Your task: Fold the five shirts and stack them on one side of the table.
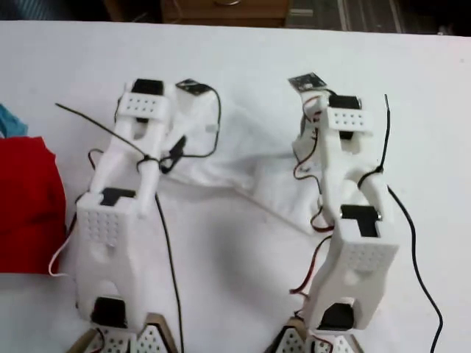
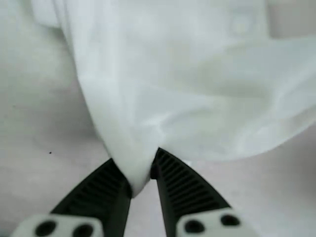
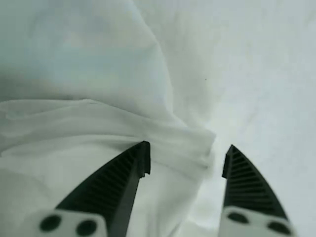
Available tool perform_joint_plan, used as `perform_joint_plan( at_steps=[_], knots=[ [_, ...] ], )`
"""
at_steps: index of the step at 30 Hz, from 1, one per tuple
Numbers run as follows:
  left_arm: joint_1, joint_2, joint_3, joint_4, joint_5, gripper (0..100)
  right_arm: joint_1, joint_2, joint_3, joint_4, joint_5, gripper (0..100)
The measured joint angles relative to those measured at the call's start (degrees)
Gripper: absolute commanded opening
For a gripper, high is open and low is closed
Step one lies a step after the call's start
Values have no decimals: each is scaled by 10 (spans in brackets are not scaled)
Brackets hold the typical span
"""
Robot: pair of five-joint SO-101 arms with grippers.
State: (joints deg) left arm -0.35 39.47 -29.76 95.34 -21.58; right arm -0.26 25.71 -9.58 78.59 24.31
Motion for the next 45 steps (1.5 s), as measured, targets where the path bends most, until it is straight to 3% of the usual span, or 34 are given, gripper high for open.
perform_joint_plan(
  at_steps=[5,12,20,28,33,40,45],
  knots=[
    [0,0,0,0,0,24,0,1,0,0,0,12],
    [0,0,2,-1,0,24,1,1,-3,1,0,19],
    [0,0,2,-1,0,24,8,-53,-47,107,0,19],
    [0,0,2,-1,0,24,3,-127,-43,214,79,19],
    [0,0,2,-1,0,24,-21,-177,63,215,111,19],
    [0,0,2,-1,0,24,-140,-273,302,215,222,21],
    [0,0,2,-1,0,24,-149,-310,338,215,239,26]
  ],
)
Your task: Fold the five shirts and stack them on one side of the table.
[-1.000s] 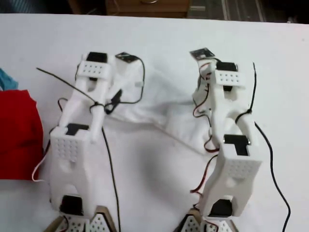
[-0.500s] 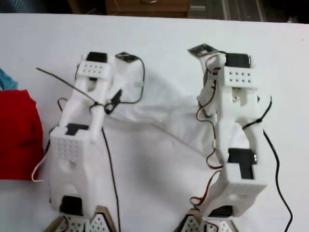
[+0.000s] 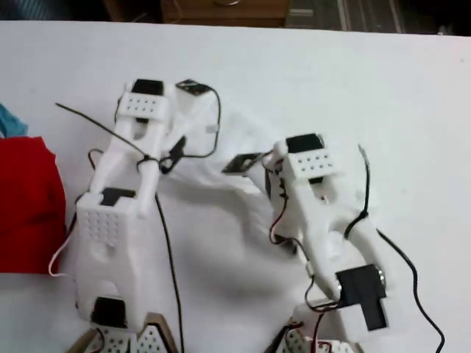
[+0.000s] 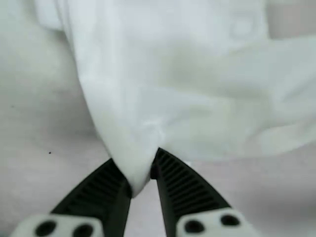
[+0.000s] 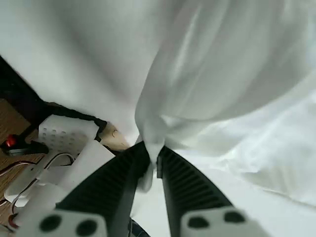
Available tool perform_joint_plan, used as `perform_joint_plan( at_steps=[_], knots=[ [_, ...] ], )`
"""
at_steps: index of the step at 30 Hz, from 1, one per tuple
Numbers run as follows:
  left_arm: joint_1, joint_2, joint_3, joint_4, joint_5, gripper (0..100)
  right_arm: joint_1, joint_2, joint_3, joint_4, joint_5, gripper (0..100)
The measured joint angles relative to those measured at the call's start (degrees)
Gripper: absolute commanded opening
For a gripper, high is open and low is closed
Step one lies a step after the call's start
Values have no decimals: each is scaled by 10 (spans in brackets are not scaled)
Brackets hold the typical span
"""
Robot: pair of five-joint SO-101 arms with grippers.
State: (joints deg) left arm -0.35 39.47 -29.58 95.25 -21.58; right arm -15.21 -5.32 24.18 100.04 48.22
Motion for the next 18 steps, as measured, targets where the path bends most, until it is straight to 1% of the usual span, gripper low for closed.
perform_joint_plan(
  at_steps=[2,5,8,10,13,18],
  knots=[
    [0,0,0,0,0,24,0,-12,3,0,0,58],
    [0,0,0,0,0,43,-2,-43,4,0,1,171],
    [0,0,0,3,-6,111,-1,-76,4,0,2,286],
    [0,0,0,15,-23,155,0,-98,4,0,2,330],
    [0,0,-17,30,-23,193,-1,-123,4,0,4,337],
    [-4,0,-69,32,-22,199,39,-135,1,0,4,337]
  ],
)
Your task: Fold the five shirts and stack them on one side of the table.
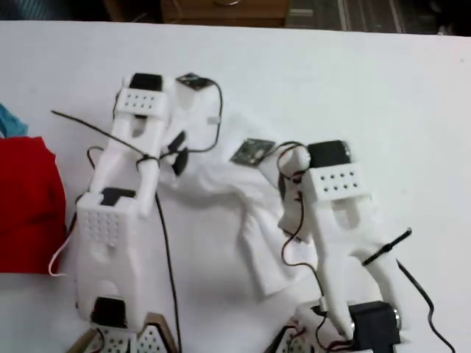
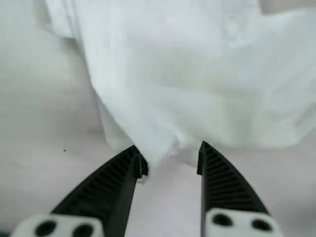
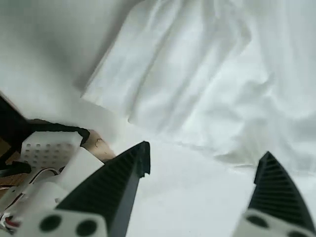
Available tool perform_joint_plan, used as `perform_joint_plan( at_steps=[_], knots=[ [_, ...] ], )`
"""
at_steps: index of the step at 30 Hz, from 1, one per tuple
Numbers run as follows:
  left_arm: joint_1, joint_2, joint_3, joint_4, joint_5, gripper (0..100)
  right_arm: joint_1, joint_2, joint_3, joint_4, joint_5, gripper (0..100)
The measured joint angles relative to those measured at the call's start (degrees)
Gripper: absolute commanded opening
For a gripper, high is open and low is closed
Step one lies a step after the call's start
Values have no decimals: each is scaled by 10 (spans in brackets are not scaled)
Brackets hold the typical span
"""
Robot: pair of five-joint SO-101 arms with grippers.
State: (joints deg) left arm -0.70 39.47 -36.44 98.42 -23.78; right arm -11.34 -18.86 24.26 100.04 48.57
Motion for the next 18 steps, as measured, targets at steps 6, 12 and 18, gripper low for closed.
perform_joint_plan(
  at_steps=[6,12,18],
  knots=[
    [-41,0,-24,4,77,199,52,11,-75,0,0,337],
    [-86,-1,9,6,195,199,91,107,-123,-11,0,337],
    [-98,-1,27,6,273,196,106,171,-156,-42,-28,337]
  ],
)
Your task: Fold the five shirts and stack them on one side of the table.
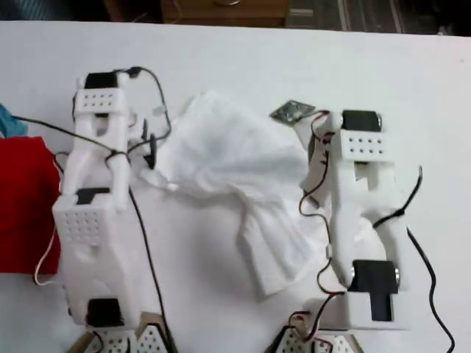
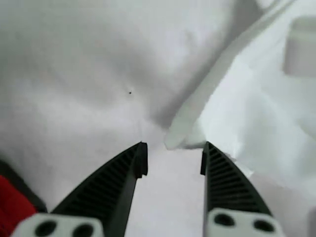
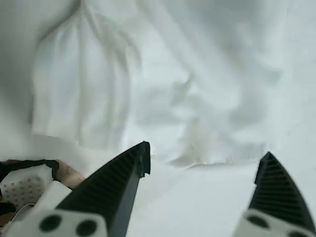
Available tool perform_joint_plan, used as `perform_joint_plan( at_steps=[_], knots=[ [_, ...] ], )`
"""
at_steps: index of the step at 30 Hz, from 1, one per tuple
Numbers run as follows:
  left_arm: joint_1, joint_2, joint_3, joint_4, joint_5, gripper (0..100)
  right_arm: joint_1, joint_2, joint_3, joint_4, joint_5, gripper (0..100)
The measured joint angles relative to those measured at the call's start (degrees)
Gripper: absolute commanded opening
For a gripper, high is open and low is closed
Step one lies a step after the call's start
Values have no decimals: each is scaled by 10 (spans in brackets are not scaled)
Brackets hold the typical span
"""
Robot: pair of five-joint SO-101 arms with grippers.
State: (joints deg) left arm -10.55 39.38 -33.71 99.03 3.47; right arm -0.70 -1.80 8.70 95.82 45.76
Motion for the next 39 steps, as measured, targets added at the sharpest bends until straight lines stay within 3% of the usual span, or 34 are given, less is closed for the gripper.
perform_joint_plan(
  at_steps=[16,19,22,29,39],
  knots=[
    [52,0,12,-4,57,194,1,17,0,-48,-7,337],
    [56,1,12,-6,62,137,1,35,0,-62,-7,337],
    [62,1,12,-7,72,20,1,60,0,-82,-39,337],
    [66,1,12,-7,73,37,-3,77,0,-100,-131,337],
    [66,1,12,-7,73,37,-113,84,0,-128,-172,300]
  ],
)
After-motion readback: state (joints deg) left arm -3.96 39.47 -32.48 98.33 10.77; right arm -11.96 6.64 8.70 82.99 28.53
